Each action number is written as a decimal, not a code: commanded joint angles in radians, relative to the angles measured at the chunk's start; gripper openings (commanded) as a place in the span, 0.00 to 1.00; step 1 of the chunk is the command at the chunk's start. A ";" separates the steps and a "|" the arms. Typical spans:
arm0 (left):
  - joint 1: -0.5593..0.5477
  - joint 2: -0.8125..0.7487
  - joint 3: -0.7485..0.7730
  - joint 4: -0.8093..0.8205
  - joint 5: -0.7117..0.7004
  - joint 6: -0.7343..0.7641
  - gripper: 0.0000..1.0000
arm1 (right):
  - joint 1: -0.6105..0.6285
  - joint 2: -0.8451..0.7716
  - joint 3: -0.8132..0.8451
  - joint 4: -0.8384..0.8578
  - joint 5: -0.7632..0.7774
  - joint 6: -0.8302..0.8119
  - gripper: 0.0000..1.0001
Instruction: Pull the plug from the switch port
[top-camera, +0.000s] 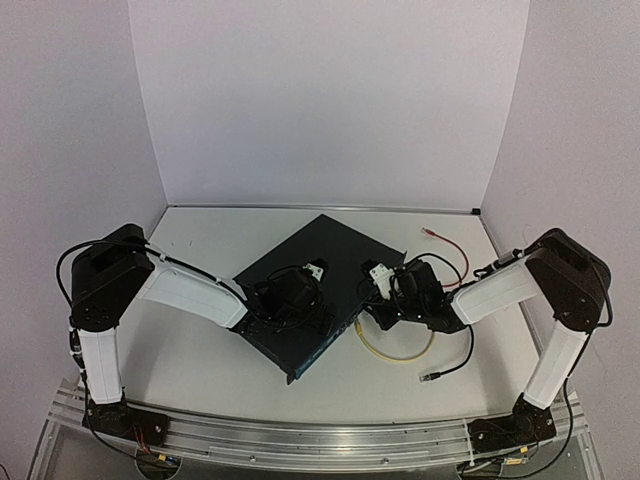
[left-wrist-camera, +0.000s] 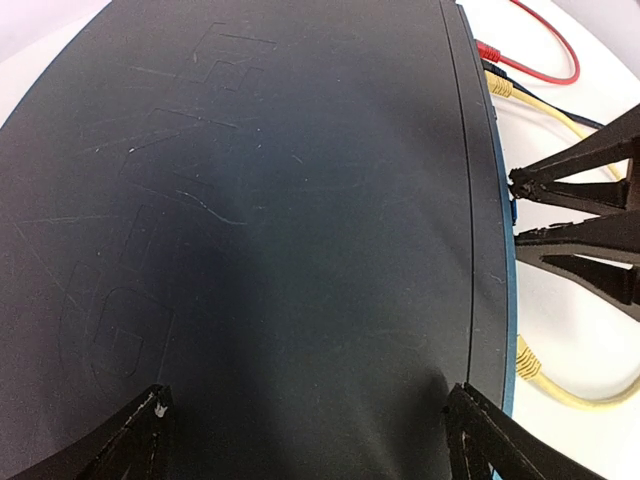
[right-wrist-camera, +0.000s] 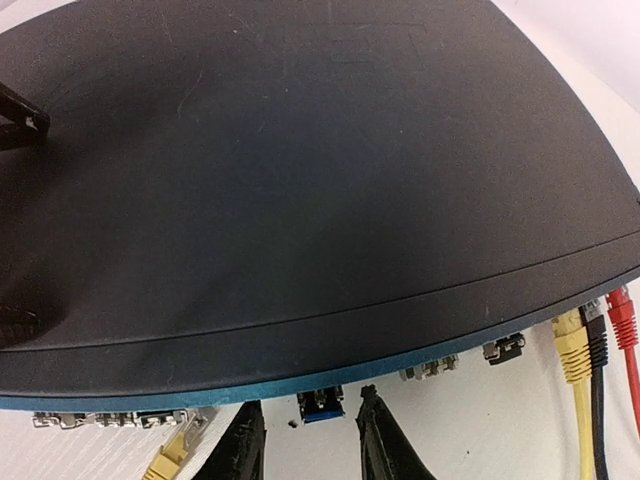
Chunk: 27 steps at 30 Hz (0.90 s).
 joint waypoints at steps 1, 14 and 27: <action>0.018 0.130 -0.080 -0.295 0.184 -0.069 0.94 | 0.006 0.040 0.048 0.018 -0.003 0.002 0.29; 0.018 0.127 -0.085 -0.291 0.181 -0.074 0.94 | 0.006 0.023 0.056 0.019 0.019 -0.002 0.10; 0.029 0.141 -0.089 -0.300 0.163 -0.104 0.94 | 0.001 -0.031 -0.064 -0.002 0.041 0.050 0.00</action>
